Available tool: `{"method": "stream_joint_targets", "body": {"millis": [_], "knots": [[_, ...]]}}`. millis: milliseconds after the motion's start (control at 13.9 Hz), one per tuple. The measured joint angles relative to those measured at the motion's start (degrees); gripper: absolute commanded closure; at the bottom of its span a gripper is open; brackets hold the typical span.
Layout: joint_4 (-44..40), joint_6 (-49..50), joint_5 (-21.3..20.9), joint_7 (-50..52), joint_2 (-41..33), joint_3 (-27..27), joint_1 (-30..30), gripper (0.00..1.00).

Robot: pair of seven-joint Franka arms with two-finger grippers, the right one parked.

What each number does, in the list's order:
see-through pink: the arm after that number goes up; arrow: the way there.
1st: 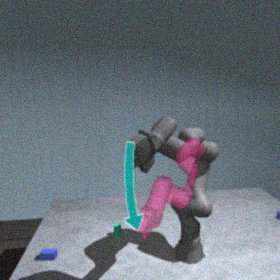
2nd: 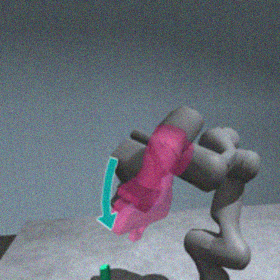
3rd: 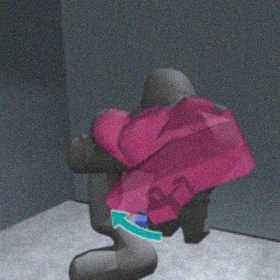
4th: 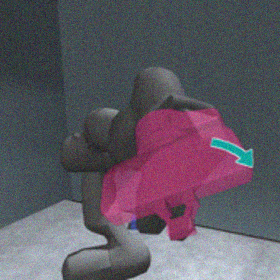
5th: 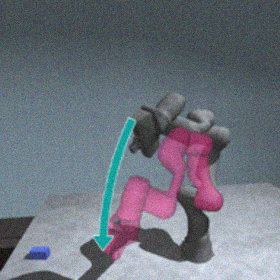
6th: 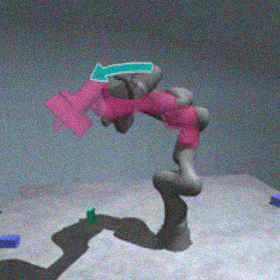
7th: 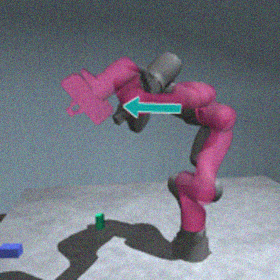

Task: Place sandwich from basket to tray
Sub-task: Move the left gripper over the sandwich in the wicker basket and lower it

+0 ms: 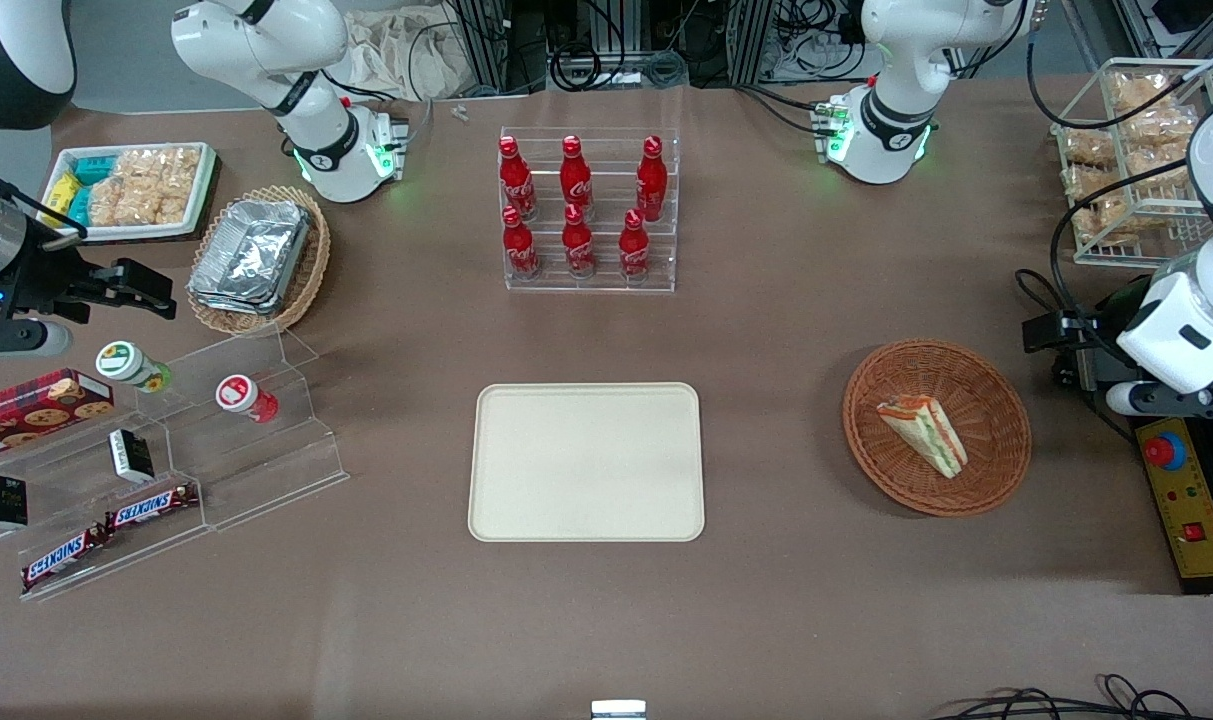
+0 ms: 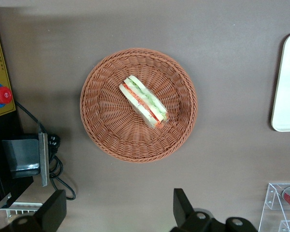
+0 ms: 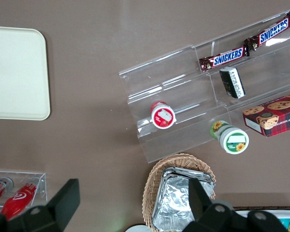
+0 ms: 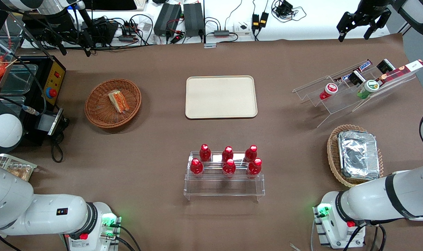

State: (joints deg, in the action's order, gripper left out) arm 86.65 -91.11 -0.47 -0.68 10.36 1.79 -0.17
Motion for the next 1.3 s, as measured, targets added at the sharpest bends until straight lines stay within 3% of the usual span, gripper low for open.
{"method": "stream_joint_targets", "body": {"millis": [721,1009,1297], "knots": [[1.22,-0.98,1.72,0.27,0.07,0.01,0.01,0.01],[11.29,-10.29,4.8,3.03,-0.86,-0.17,-0.52,0.01],[20.28,-20.15,5.15,9.56,-1.26,-0.38,-0.89,0.01]]}}
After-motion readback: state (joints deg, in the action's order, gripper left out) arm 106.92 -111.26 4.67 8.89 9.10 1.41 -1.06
